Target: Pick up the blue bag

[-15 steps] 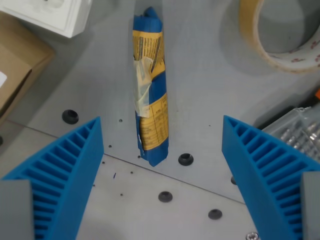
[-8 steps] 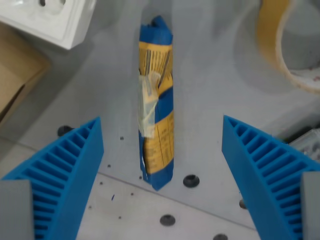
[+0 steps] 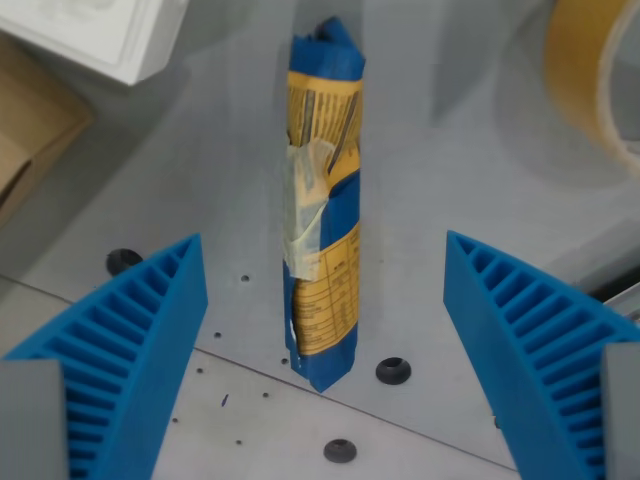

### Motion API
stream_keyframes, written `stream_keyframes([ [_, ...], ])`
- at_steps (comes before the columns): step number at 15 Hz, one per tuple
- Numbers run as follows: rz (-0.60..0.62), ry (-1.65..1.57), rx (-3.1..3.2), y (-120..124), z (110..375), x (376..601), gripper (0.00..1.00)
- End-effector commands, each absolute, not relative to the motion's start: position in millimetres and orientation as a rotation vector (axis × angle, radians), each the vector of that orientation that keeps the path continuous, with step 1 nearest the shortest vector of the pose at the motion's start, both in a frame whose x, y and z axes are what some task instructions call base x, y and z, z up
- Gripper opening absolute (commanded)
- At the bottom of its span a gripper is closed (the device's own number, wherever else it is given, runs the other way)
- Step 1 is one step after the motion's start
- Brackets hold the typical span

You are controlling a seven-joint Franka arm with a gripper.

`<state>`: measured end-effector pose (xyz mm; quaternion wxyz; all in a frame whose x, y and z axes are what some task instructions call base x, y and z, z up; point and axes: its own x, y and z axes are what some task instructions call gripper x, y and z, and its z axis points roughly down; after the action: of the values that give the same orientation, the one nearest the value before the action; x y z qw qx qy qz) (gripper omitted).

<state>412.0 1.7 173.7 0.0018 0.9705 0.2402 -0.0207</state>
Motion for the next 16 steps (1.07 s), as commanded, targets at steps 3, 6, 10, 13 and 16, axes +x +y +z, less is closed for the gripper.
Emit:
stream_keyframes([
  [3,0.105,0.809,2.972,7.7,159.6,408.0,1.00],
  [6,0.069,0.798,2.982,10.0,154.7,414.7,1.00],
  [10,0.031,0.790,2.989,8.3,151.3,417.2,1.00],
  [13,0.022,0.793,2.989,6.5,154.7,415.2,1.00],
  [16,0.018,0.794,2.989,4.8,159.1,412.1,1.00],
])
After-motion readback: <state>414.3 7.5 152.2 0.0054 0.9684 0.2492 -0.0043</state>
